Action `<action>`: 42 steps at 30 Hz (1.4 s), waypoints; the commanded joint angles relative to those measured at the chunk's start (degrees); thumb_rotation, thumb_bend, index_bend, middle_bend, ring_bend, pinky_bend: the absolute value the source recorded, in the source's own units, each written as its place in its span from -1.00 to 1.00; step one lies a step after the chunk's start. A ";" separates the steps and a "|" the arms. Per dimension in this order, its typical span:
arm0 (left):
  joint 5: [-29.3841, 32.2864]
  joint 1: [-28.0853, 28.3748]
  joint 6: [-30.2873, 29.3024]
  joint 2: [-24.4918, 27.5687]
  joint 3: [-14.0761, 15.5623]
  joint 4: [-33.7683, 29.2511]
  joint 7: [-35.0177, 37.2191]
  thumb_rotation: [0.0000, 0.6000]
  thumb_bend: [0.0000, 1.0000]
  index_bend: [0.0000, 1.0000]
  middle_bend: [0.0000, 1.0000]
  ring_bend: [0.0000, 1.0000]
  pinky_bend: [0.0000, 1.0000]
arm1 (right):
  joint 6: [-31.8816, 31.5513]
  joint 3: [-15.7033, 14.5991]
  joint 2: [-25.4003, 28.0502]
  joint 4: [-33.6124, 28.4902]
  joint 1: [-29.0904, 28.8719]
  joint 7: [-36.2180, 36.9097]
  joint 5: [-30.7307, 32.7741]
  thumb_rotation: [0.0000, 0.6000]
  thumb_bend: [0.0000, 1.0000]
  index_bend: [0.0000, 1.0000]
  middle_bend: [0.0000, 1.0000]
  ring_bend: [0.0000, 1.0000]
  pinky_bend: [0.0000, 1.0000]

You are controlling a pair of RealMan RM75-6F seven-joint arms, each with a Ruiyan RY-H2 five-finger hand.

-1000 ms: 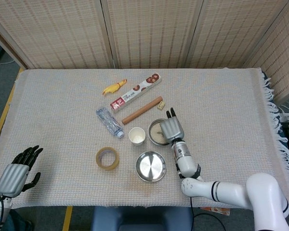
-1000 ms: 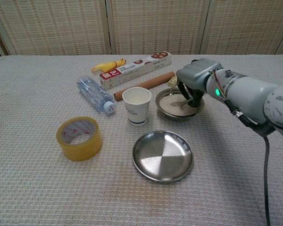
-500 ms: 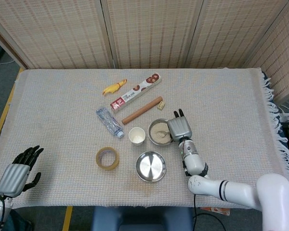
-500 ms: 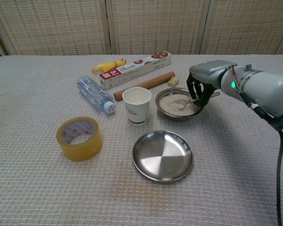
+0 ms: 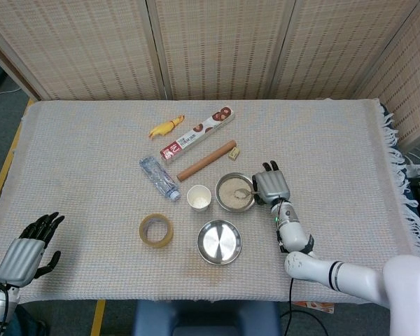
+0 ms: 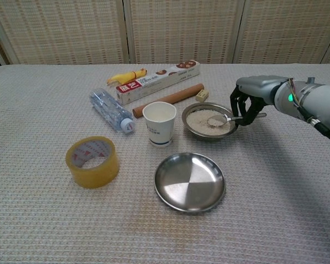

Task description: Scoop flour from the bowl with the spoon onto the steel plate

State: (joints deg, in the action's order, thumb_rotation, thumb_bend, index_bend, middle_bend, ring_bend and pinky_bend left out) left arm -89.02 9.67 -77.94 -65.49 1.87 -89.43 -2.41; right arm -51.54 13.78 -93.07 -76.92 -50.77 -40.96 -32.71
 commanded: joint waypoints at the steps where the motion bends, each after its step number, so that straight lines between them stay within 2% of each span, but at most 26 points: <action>1: 0.05 0.01 0.02 0.01 -0.02 0.01 0.05 1.00 -0.10 -1.00 -1.00 -0.92 -0.68 | -0.22 -0.08 0.40 -0.50 -0.06 0.69 -0.22 1.00 -0.23 0.91 0.17 -0.86 -1.00; 9: 0.00 0.09 0.21 0.02 0.07 0.05 0.11 1.00 -0.11 -1.00 -1.00 -0.92 -0.68 | -1.47 0.57 2.43 -3.39 -0.02 3.05 -1.23 1.00 -0.23 0.91 0.17 -0.86 -1.00; 16: -0.03 0.09 0.16 -0.02 0.09 -0.04 -0.10 1.00 -0.10 -1.00 -1.00 -0.92 -0.68 | -2.12 2.70 4.94 -8.76 -1.16 5.02 -2.02 1.00 -0.23 0.91 0.17 -0.86 -1.00; 24: -0.25 0.04 -0.01 0.08 0.18 -0.10 0.10 1.00 -0.10 -1.00 -1.00 -0.92 -0.67 | -3.45 4.18 4.19 -11.47 -4.47 4.11 -1.54 1.00 -0.23 0.92 0.17 -0.86 -1.00; 30: -0.53 0.03 -0.13 0.32 0.29 -0.06 0.72 1.00 -0.10 -1.00 -1.00 -0.92 -0.68 | -4.09 3.93 1.65 -10.36 -8.15 0.80 0.44 1.00 -0.22 0.92 0.17 -0.86 -1.00; 42: -0.97 -0.10 -0.52 0.69 0.46 -0.11 1.46 1.00 -0.10 -1.00 -1.00 -0.92 -0.67 | -9.42 0.45 -3.89 -6.99 -14.81 -12.27 1.84 1.00 -0.20 0.94 0.18 -0.84 -1.00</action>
State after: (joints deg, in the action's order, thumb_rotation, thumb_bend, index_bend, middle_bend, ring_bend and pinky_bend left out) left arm -89.97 9.59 -78.44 -64.82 2.32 -89.52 -0.94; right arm -59.93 15.29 -95.75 -84.81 -64.02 -50.39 -31.20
